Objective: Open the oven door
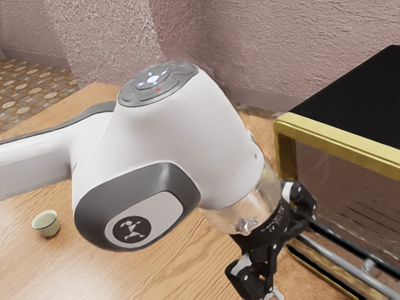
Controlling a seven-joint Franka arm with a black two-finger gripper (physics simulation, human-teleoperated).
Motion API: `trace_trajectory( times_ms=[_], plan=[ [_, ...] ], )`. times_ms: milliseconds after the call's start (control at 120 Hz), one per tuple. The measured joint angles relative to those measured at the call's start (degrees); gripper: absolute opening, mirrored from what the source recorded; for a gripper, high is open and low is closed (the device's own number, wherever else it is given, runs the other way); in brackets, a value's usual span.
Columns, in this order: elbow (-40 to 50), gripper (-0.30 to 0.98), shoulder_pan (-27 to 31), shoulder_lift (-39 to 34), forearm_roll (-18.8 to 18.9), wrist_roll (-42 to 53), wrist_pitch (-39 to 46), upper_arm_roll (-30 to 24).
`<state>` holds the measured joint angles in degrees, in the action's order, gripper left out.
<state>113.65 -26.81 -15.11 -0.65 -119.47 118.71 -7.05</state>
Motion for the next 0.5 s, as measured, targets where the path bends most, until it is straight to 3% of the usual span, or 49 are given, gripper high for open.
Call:
trace_trajectory(
  times_ms=[33,67,75,167,250,300,392,500],
  plan=[
    [2.7,0.65,1.0,-2.2,0.4,-0.2,0.8,0.0],
    [6.0,0.3,3.1,-5.1,0.4,-0.7,2.1,-0.6],
    [7.0,0.13,4.1,-6.1,0.2,-0.8,2.4,-0.9],
    [16.5,0.39,18.0,-18.2,-0.9,-1.6,4.9,-8.9],
    [18.8,0.51,22.9,-21.3,-2.5,-2.4,6.2,-12.0],
    [13.1,0.55,24.4,-17.7,-3.0,-2.8,5.2,-11.2],
    [-9.2,0.6,26.7,-6.5,-4.4,-3.9,-6.5,-6.9],
    [-15.5,0.64,27.2,0.4,-6.4,-5.5,-17.5,-2.2]
  ],
)
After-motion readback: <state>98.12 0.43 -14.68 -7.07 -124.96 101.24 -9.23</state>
